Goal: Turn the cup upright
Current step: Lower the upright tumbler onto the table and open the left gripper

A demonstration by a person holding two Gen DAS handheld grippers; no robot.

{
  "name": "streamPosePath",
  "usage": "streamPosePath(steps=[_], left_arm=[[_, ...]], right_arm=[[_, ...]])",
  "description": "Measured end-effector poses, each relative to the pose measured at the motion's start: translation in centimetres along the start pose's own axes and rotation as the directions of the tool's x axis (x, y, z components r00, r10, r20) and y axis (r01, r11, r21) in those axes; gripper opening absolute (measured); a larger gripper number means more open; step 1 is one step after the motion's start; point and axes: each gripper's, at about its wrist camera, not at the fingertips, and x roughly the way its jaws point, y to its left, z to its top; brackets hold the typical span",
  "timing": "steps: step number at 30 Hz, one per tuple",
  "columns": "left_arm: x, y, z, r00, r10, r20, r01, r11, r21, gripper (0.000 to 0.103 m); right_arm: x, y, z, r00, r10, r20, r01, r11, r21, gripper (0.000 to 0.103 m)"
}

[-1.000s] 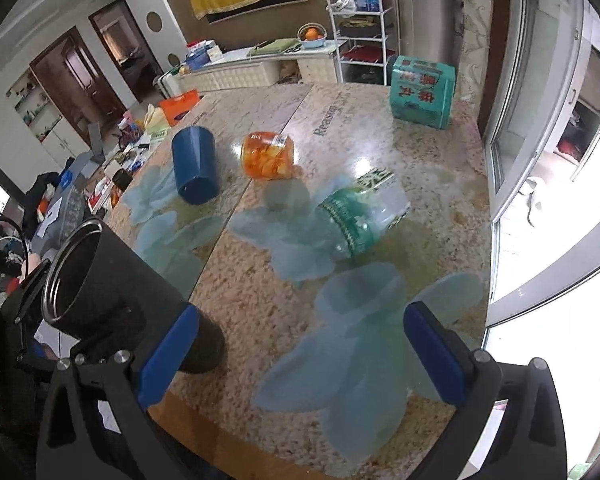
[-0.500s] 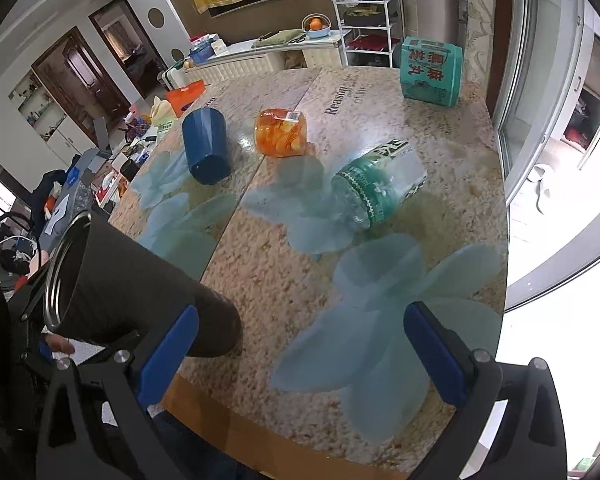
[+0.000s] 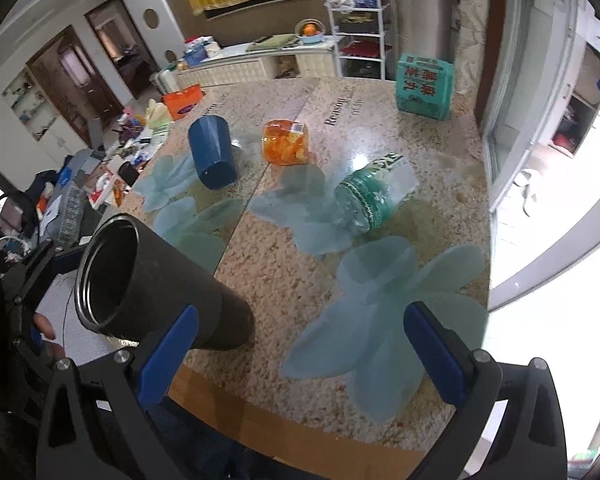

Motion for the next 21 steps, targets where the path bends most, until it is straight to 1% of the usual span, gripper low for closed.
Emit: streamPosePath(steps=[2, 4, 8, 11, 12, 14, 16, 19, 21], left_arm=[[-0.3, 0.3, 0.2, 1.000, -0.005, -0.017, 0.006, 1.000, 0.025, 0.103], [-1.1, 1.0, 0.5, 1.000, 0.000, -0.016, 0.001, 0.998, 0.063, 0.103], [-2.4, 2.2, 1.0, 0.999, -0.031, -0.014, 0.032, 0.992, 0.120, 0.103], [-2.6, 3.0, 1.1, 0.995, -0.085, -0.044, 0.091, 0.981, 0.171, 0.103], [-2.9, 3.4, 1.0, 0.993, -0.110, -0.050, 0.117, 0.976, 0.185, 0.103], [-3.0, 3.9, 1.0, 0.986, -0.154, -0.065, 0.163, 0.967, 0.196, 0.103], [-3.4, 4.5, 0.8, 0.979, -0.191, -0.074, 0.203, 0.958, 0.204, 0.103], [-3.8, 5.2, 0.6, 0.974, -0.211, -0.078, 0.223, 0.949, 0.221, 0.103], [-4.1, 5.5, 0.4, 0.971, -0.224, -0.083, 0.237, 0.945, 0.226, 0.103]], right_arm=[[-0.3, 0.1, -0.1, 1.000, -0.005, 0.006, 0.004, 0.999, 0.038, 0.103], [-0.6, 0.4, -0.3, 1.000, -0.017, 0.010, 0.016, 0.997, 0.075, 0.103], [-1.4, 1.7, -0.6, 0.997, -0.053, 0.054, 0.045, 0.990, 0.132, 0.103], [-1.6, 2.8, -0.8, 0.991, -0.098, 0.089, 0.079, 0.977, 0.199, 0.103], [-1.6, 3.2, -1.0, 0.987, -0.125, 0.098, 0.100, 0.969, 0.227, 0.103], [-1.7, 3.7, -1.2, 0.984, -0.146, 0.104, 0.115, 0.959, 0.260, 0.103], [-2.0, 4.4, -1.4, 0.977, -0.186, 0.107, 0.147, 0.944, 0.296, 0.103], [-2.6, 5.4, -1.8, 0.969, -0.219, 0.111, 0.173, 0.930, 0.325, 0.103], [-2.8, 6.2, -2.0, 0.967, -0.228, 0.116, 0.178, 0.924, 0.337, 0.103]])
